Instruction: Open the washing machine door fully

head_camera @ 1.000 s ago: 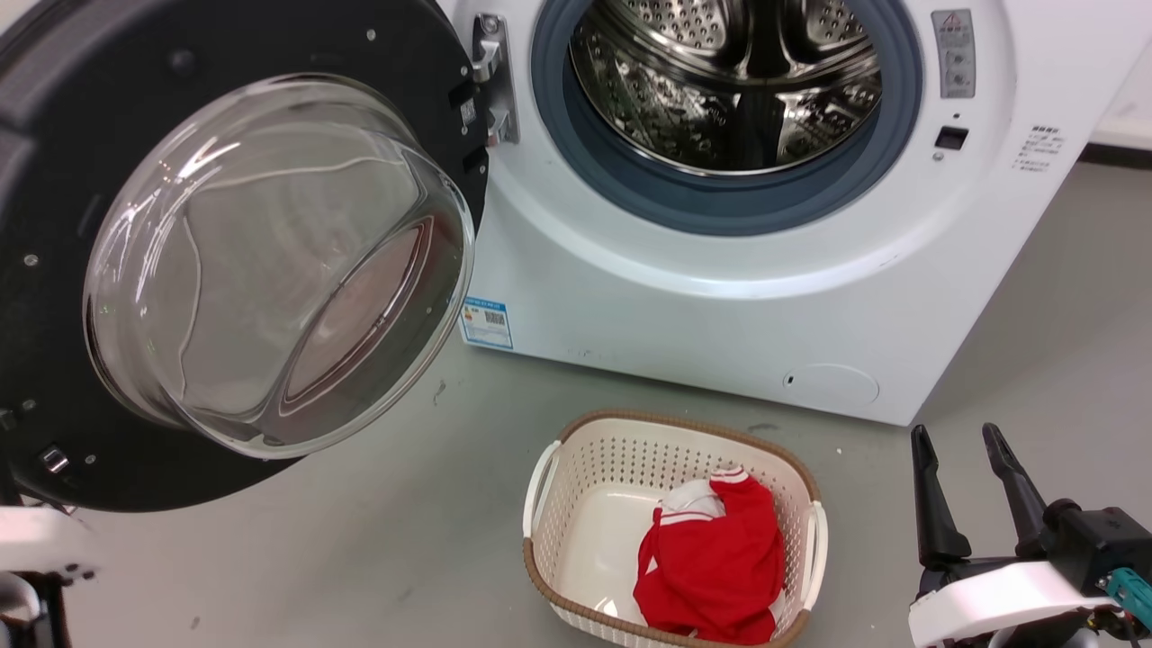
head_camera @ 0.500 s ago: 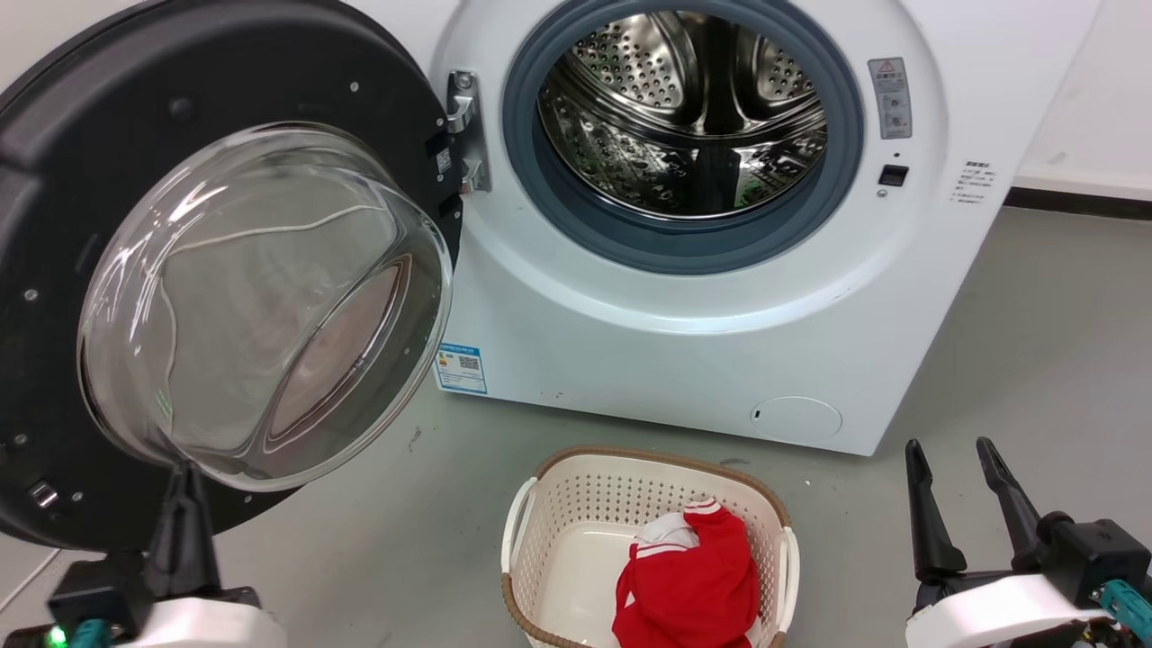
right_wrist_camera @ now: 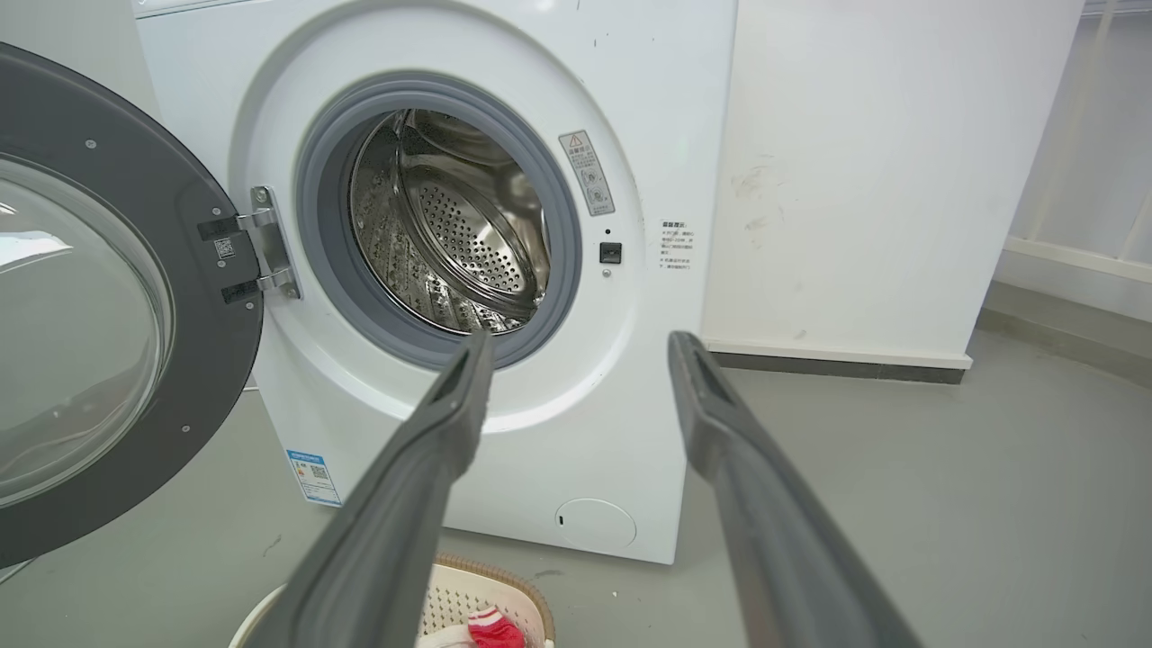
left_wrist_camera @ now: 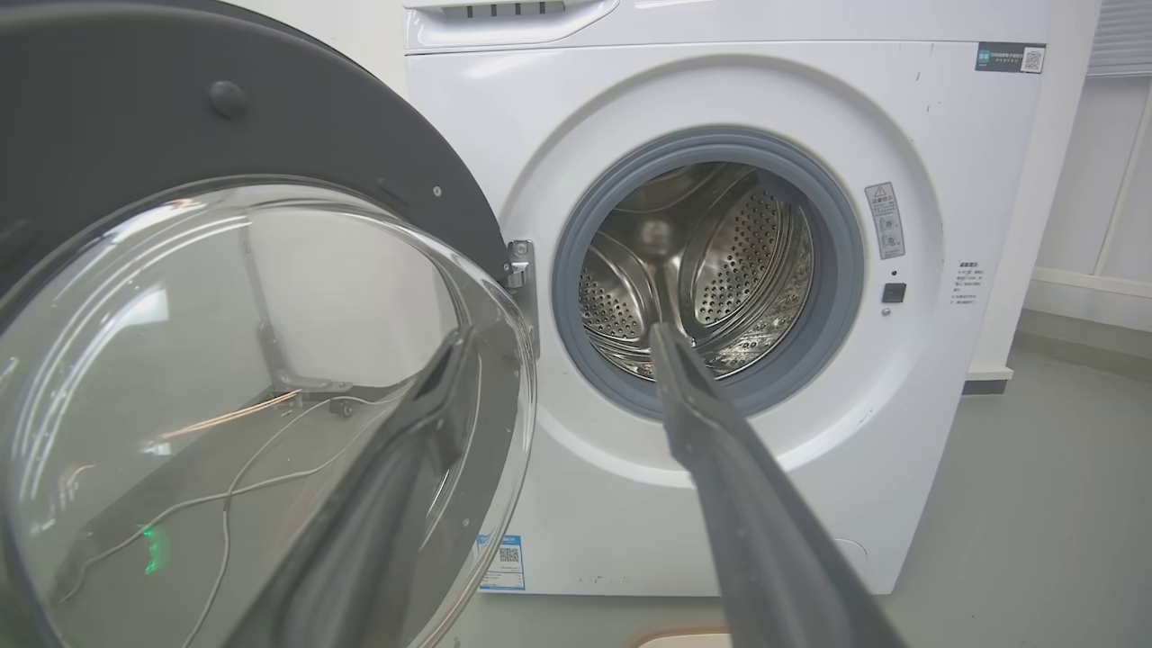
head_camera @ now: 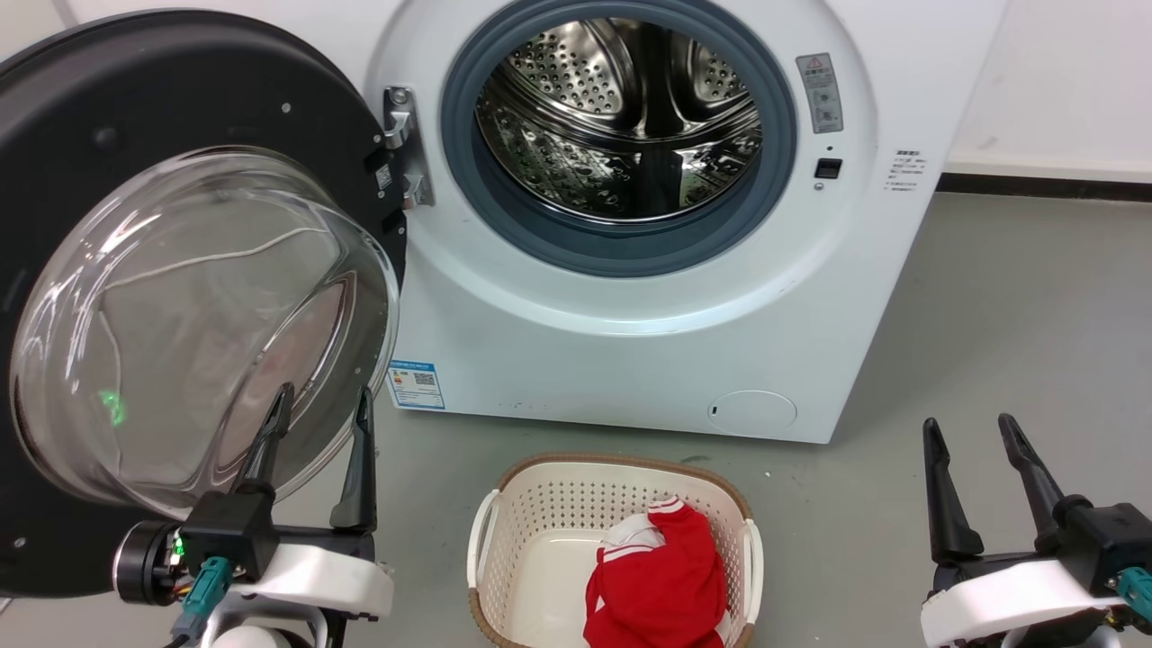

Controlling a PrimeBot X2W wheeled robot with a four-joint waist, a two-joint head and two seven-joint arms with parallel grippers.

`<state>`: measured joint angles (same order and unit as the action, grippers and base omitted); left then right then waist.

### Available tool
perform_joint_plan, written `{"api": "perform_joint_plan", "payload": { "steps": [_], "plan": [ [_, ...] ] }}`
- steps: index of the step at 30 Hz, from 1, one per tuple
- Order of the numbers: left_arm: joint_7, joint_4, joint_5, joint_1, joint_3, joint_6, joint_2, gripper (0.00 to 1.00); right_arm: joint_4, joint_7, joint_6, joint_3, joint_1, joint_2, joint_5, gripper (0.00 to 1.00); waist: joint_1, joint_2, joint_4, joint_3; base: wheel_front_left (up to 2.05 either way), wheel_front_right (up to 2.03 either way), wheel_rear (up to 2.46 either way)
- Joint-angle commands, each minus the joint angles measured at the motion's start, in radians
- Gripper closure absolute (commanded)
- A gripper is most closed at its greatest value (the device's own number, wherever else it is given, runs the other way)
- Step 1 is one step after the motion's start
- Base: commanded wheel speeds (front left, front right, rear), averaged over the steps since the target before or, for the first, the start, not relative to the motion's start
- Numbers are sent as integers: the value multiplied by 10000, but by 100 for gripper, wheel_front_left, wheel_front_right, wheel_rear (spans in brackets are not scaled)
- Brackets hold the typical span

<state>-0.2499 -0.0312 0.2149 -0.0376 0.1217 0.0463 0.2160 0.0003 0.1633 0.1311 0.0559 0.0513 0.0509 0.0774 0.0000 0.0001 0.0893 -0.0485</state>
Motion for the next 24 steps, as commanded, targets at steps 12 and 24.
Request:
{"api": "perform_joint_plan", "payload": {
  "steps": [12, 24],
  "plan": [
    [-157, -636, -287, -71, 154, 50, -203, 0, -247, -268, -5, 126, 382, -16, -39, 0, 0, -1, -624, 8, 0, 0, 0],
    [-151, -368, -248, 78, -320, -123, -571, 0, 162, -65, -7, 58, 248, -16, 164, 0, 0, -1, -671, 45, 0, 0, 0]
  ]
}}
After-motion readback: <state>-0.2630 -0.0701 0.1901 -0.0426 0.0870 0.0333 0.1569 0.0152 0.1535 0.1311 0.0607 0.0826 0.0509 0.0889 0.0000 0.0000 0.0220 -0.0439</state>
